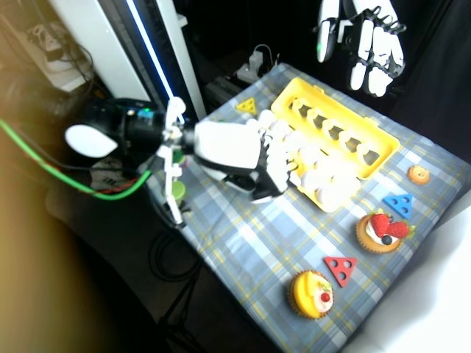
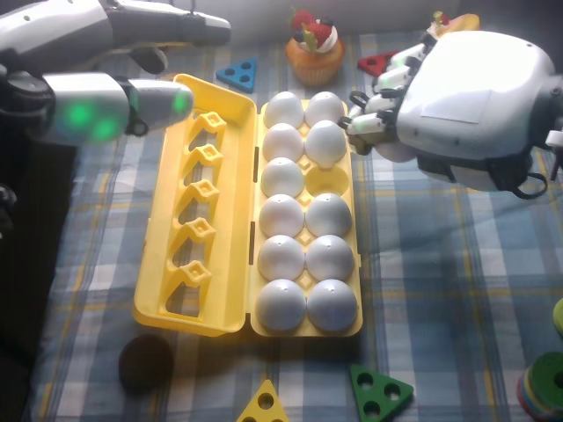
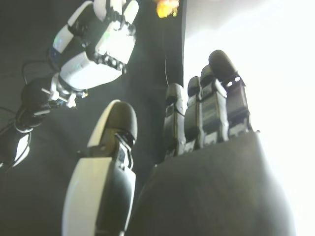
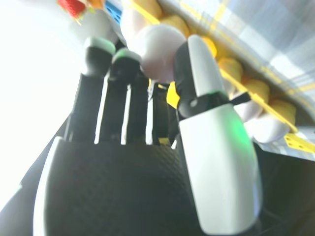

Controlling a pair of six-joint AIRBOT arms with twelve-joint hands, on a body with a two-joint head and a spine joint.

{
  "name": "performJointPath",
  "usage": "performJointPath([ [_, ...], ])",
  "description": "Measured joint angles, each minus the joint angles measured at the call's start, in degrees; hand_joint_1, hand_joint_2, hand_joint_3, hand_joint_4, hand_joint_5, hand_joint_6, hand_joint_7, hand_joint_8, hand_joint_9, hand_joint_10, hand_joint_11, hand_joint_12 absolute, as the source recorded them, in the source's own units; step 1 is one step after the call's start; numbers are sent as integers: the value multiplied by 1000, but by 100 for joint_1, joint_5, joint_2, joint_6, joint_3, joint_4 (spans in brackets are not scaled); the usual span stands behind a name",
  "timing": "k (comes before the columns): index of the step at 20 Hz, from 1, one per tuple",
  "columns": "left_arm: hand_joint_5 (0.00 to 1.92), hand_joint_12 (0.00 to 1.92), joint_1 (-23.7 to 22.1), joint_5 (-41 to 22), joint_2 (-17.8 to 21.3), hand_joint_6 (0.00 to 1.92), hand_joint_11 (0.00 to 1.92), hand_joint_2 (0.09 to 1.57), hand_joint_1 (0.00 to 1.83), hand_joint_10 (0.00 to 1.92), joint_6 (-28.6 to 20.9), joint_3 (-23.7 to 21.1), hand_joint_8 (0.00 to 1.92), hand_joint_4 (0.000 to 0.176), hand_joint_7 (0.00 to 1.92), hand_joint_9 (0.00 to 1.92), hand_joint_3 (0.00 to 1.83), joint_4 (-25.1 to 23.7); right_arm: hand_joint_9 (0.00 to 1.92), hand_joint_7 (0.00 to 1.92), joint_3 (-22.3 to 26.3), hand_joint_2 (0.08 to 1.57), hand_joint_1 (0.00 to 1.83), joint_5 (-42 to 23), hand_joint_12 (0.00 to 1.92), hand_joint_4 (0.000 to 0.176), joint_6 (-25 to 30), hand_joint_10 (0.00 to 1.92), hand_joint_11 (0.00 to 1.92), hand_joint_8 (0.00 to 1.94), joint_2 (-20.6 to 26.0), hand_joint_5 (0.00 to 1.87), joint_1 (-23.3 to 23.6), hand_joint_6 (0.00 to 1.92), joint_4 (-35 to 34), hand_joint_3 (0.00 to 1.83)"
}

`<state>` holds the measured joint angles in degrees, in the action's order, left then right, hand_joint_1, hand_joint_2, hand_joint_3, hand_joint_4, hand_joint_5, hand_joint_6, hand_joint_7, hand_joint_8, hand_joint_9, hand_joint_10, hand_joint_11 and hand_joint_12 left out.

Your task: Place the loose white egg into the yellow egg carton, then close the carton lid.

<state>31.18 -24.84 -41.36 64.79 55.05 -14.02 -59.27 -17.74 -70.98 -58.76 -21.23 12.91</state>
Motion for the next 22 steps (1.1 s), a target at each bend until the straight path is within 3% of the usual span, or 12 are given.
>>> performJointPath([
  [2, 427, 1213, 9, 11, 20, 14, 0, 1394, 528, 14, 50, 7, 6, 0, 286, 257, 0, 83, 523, 620, 0, 1336, 1303, -13, 1921, 0, 13, 1876, 534, 1694, -24, 518, 2, 1389, 31, 4],
  [3, 428, 1166, 55, -11, 20, 10, 0, 1395, 540, 12, 55, 7, 3, 0, 283, 256, 0, 109, 642, 702, -2, 1312, 1207, -7, 1921, 0, 13, 1895, 623, 1712, -50, 589, 2, 1332, 48, 0],
  [6, 424, 968, 61, 2, 15, 3, 0, 1390, 591, 10, 90, 4, 3, 0, 264, 231, 1, 120, 773, 713, -20, 1303, 1178, -13, 1921, 0, 26, 1907, 813, 1731, -140, 623, 35, 1276, 90, 0],
  [8, 432, 971, 61, 4, 15, 4, 0, 1382, 626, 15, 114, 4, 4, 0, 275, 250, 0, 129, 885, 751, -70, 1291, 1189, -11, 1921, 0, 31, 1857, 882, 1676, -234, 626, 35, 1252, 98, 0],
  [10, 411, 885, 61, 4, 15, 2, 0, 1388, 591, 4, 146, 7, 1, 0, 258, 229, 1, 181, 834, 769, -133, 1287, 1192, -11, 1921, 0, 85, 1831, 776, 1645, -313, 606, 35, 1291, 120, 0],
  [12, 384, 811, 61, 9, 15, 0, 0, 1400, 510, 0, 164, 17, 0, 21, 237, 214, 3, 181, 713, 730, -223, 1292, 1188, -15, 1921, 0, 236, 1895, 666, 1703, -354, 632, 35, 1271, 129, 1],
  [14, 394, 837, 59, 37, 4, 4, 0, 1400, 523, 0, 181, 55, 0, 8, 233, 203, 1, 188, 497, 607, -284, 1327, 1298, -48, 1921, 0, 289, 1900, 457, 1669, -356, 600, 37, 1369, 57, 5],
  [15, 386, 794, 52, 46, -9, 1, 0, 1399, 513, 1, 186, 74, 0, 10, 226, 187, 1, 197, 557, 656, -291, 1312, 1315, -66, 1921, 0, 286, 1886, 570, 1628, -365, 616, 37, 1333, 11, 0],
  [17, 385, 858, 35, 101, -61, 1, 0, 1379, 556, 5, 186, 85, 1, 4, 233, 201, 0, 210, 533, 621, -302, 1316, 1308, -107, 1921, 0, 286, 1851, 534, 1596, -389, 624, 37, 1431, -13, 0],
  [18, 377, 804, 31, 125, -92, 5, 0, 1378, 533, 11, 186, 85, 5, 7, 226, 193, 0, 203, 489, 592, -310, 1330, 1146, -138, 1921, 0, 289, 1911, 443, 1716, -442, 624, 37, 1467, -24, 9],
  [21, 380, 777, 28, 131, -111, 3, 0, 1376, 542, 6, 188, 101, 1, 14, 225, 190, 0, 205, 401, 531, -350, 1347, 1089, -173, 1921, 0, 289, 1868, 288, 1711, -531, 633, 37, 1552, -28, 8],
  [22, 378, 703, 24, 142, -118, 1, 0, 1377, 554, 3, 190, 125, 1, 11, 219, 184, 0, 205, 475, 532, -361, 1342, 1249, -177, 1921, 0, 289, 1870, 314, 1641, -546, 588, 37, 1564, -26, 14],
])
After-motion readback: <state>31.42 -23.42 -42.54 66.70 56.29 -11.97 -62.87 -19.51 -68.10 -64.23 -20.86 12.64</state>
